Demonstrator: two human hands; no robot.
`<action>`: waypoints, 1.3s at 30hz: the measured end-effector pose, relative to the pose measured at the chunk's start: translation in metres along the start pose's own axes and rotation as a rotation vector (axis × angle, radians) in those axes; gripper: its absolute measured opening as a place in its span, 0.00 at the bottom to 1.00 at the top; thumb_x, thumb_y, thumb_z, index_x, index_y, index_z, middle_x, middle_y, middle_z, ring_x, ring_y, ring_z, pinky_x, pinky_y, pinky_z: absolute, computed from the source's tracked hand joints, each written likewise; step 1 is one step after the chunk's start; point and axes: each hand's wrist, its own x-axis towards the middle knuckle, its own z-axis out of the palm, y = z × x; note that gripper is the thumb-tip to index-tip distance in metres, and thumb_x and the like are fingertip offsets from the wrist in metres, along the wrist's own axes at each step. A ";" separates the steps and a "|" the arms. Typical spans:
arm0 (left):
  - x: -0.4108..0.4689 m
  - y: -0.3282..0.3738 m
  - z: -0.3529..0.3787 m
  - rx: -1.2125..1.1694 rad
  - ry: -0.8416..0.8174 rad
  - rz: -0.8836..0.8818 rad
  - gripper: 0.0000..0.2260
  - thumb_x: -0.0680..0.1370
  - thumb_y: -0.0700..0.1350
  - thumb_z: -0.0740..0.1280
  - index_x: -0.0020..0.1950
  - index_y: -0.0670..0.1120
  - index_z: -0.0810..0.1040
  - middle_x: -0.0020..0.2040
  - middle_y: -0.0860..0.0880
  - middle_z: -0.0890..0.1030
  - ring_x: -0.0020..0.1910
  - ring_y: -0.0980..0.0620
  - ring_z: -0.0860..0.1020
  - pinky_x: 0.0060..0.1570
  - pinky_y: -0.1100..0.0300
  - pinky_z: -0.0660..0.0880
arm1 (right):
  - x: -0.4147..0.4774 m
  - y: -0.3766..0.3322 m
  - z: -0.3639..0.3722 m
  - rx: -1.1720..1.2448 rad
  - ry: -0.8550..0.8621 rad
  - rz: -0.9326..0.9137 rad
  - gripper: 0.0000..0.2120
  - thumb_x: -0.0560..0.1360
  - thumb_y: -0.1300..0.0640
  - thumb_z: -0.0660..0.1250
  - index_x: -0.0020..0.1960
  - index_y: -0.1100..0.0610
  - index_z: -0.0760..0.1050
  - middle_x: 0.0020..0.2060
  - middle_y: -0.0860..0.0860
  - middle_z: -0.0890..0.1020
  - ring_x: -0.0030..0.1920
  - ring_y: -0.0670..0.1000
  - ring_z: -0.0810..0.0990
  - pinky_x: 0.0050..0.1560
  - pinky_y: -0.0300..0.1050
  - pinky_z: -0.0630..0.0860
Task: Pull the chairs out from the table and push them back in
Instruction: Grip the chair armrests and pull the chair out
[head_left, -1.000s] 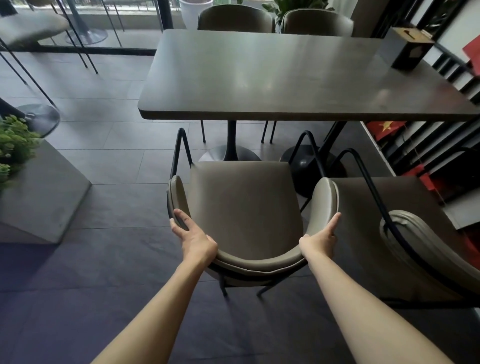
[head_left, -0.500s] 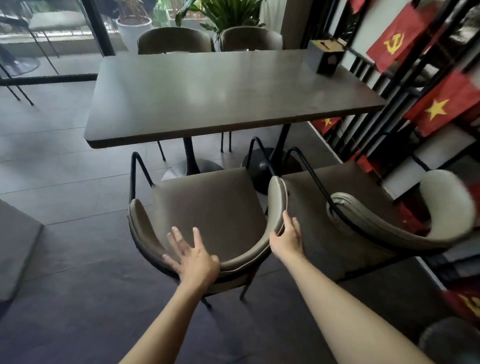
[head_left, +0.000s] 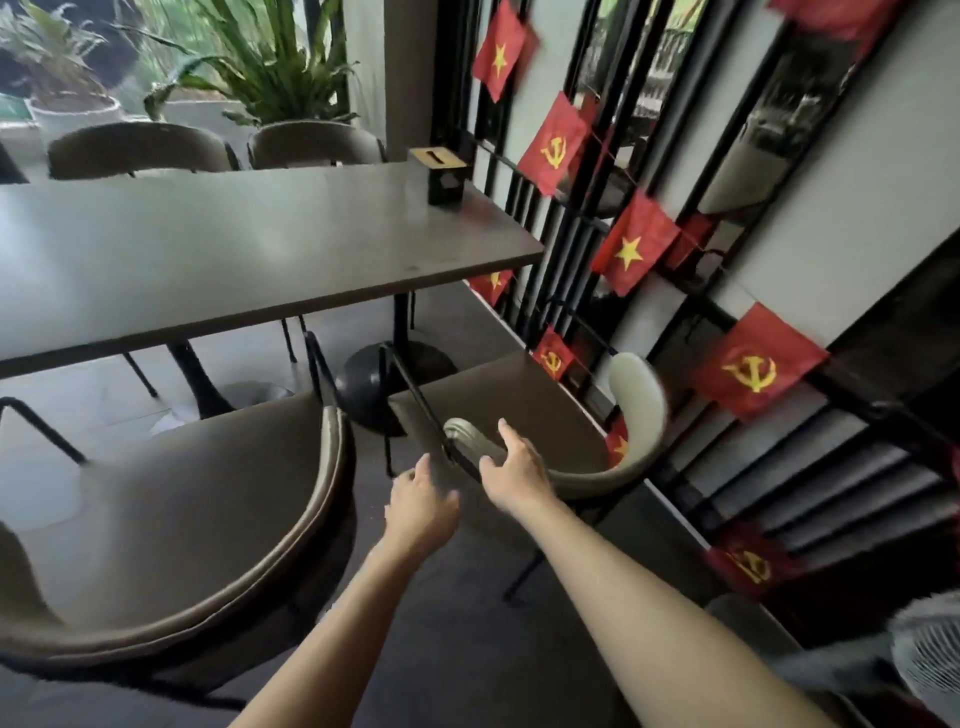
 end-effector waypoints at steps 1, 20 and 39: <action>0.003 0.016 0.013 -0.030 0.009 0.001 0.31 0.75 0.48 0.62 0.76 0.46 0.55 0.73 0.40 0.63 0.72 0.41 0.63 0.69 0.45 0.64 | 0.007 0.011 -0.016 -0.015 0.008 0.002 0.30 0.78 0.55 0.60 0.77 0.54 0.55 0.75 0.54 0.62 0.75 0.54 0.62 0.73 0.45 0.58; 0.126 0.119 0.164 -0.001 0.128 -0.403 0.35 0.76 0.46 0.63 0.77 0.51 0.45 0.76 0.48 0.31 0.75 0.36 0.37 0.71 0.39 0.53 | 0.189 0.171 -0.149 -0.130 0.064 0.203 0.33 0.77 0.57 0.60 0.78 0.52 0.51 0.78 0.53 0.48 0.77 0.55 0.52 0.74 0.50 0.55; 0.143 0.117 0.211 -0.225 0.663 -0.499 0.38 0.71 0.29 0.60 0.77 0.50 0.52 0.78 0.44 0.42 0.74 0.38 0.58 0.71 0.48 0.64 | 0.268 0.241 -0.155 0.138 0.242 0.226 0.43 0.73 0.70 0.62 0.78 0.51 0.43 0.77 0.57 0.57 0.72 0.62 0.64 0.69 0.54 0.64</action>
